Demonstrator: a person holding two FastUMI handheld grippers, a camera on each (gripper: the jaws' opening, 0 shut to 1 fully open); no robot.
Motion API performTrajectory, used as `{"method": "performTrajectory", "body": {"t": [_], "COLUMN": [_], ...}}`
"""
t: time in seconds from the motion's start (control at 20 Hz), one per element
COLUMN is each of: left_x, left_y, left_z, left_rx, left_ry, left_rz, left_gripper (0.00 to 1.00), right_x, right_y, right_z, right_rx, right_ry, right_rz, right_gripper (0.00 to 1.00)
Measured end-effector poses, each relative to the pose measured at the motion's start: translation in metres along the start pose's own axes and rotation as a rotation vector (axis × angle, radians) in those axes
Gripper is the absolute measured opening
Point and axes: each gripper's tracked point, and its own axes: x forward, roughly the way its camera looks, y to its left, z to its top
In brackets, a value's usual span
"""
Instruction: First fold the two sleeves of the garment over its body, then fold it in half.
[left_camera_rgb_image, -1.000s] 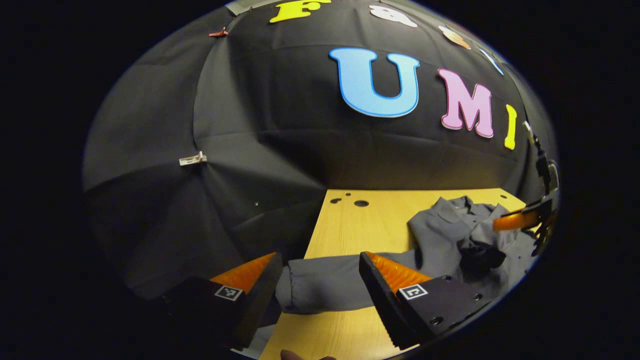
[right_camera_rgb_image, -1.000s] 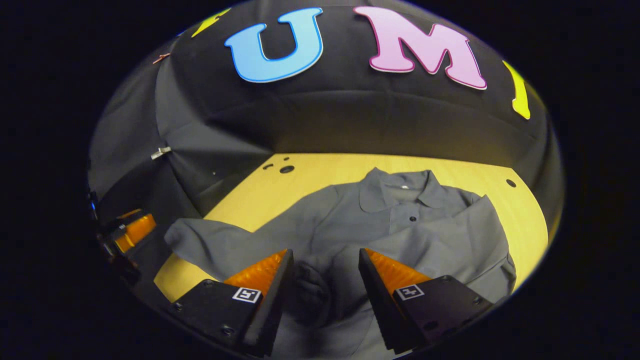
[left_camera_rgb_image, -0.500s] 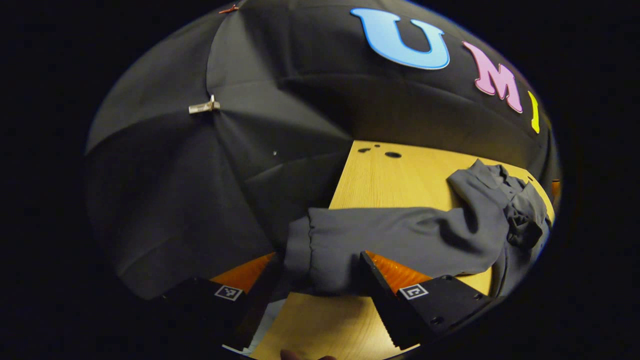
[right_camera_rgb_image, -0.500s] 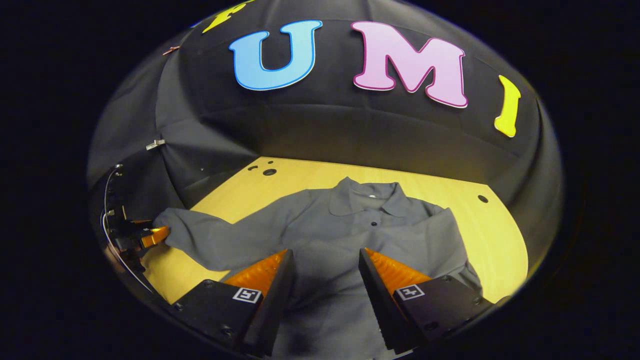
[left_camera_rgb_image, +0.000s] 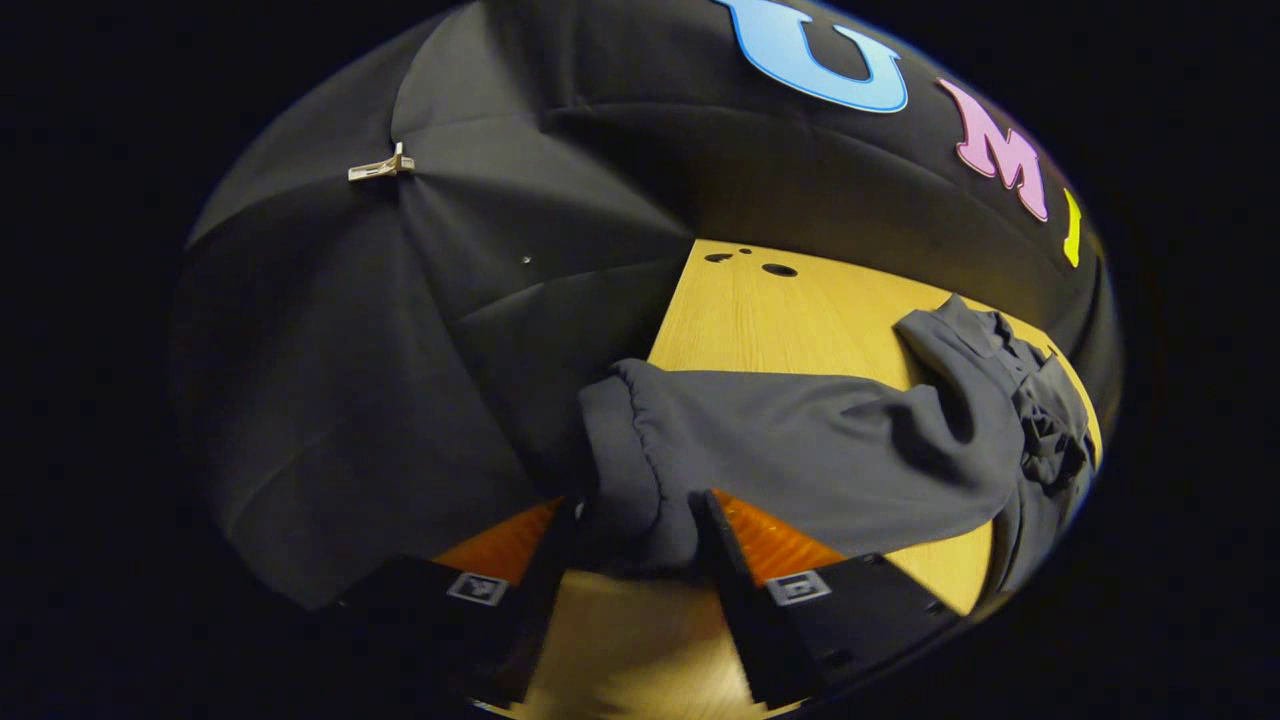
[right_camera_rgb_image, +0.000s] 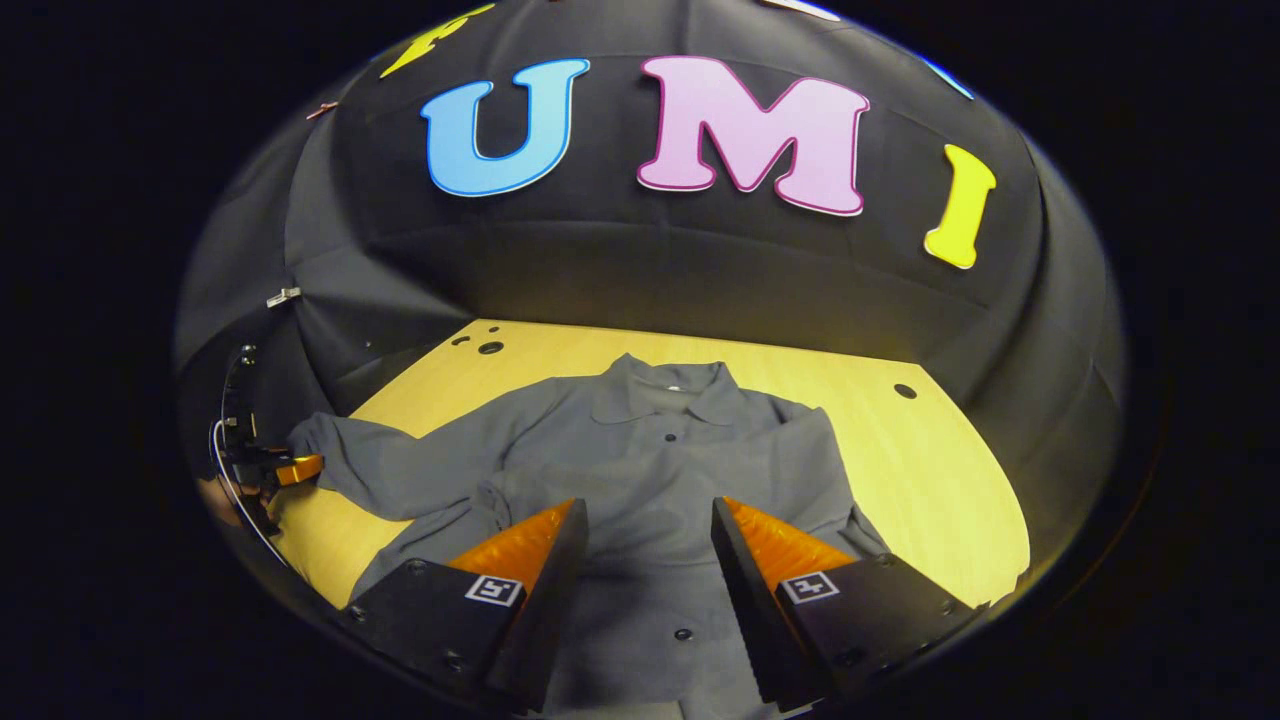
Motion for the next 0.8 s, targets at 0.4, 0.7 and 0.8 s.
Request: {"method": "performTrajectory", "body": {"t": [0.4, 0.7, 0.8], "left_x": [-0.05, -0.121, -0.141], "left_y": [-0.018, -0.061, -0.083], "left_z": [0.044, 0.11, 0.124], "left_rx": [0.046, -0.008, -0.01], "left_ry": [-0.091, -0.212, -0.238], "left_rz": [0.005, -0.032, -0.044], "left_gripper": [0.09, 0.09, 0.08], "right_x": [-0.028, -0.042, -0.047], "right_y": [-0.062, -0.119, -0.132], "right_z": [0.01, 0.002, 0.002], "right_rx": [0.02, 0.017, 0.022], "right_ry": [-0.044, -0.049, -0.06], "right_rz": [-0.077, -0.104, -0.084], "right_gripper": [0.81, 0.81, 0.75]}}
